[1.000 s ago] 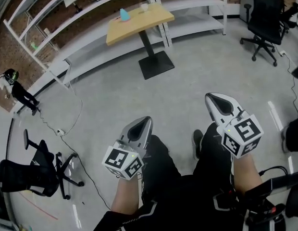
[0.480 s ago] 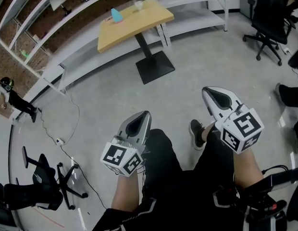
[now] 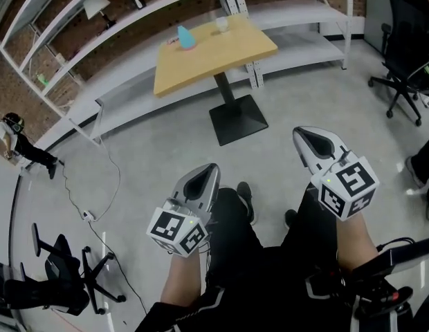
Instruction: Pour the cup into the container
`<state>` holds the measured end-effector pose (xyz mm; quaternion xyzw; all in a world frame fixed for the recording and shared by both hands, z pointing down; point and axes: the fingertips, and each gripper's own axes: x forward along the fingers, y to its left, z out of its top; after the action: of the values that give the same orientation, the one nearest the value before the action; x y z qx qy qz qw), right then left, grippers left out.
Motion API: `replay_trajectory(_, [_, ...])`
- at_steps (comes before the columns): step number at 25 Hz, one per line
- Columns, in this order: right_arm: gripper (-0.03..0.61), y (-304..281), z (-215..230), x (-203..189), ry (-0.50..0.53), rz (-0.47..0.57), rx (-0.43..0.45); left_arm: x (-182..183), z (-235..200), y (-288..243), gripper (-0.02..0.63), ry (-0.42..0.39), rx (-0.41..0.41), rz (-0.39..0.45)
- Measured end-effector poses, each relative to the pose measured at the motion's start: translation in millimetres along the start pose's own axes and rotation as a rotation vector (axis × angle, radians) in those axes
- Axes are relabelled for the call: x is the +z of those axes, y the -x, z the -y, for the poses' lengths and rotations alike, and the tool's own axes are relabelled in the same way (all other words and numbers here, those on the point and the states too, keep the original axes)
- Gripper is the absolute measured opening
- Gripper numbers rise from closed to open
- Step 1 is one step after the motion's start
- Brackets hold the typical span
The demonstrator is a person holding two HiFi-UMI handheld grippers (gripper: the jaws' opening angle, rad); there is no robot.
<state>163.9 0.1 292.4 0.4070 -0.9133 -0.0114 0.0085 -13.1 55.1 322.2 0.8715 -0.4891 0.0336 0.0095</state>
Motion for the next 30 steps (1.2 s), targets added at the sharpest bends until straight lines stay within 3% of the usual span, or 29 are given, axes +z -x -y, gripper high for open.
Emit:
replay_trajectory(21, [0.003,-298.4,121.5,14.2,-0.006,0.023,-0.007,34.0,-260.1,-194.4,0.002,-0.01,0.02,0.065])
replay_trajectory(30, [0.003,-410.3,197.2,14.9,-0.015,0.035,-0.022,52.5,-343.1,-296.1,0.002,-0.016,0.0,0.069])
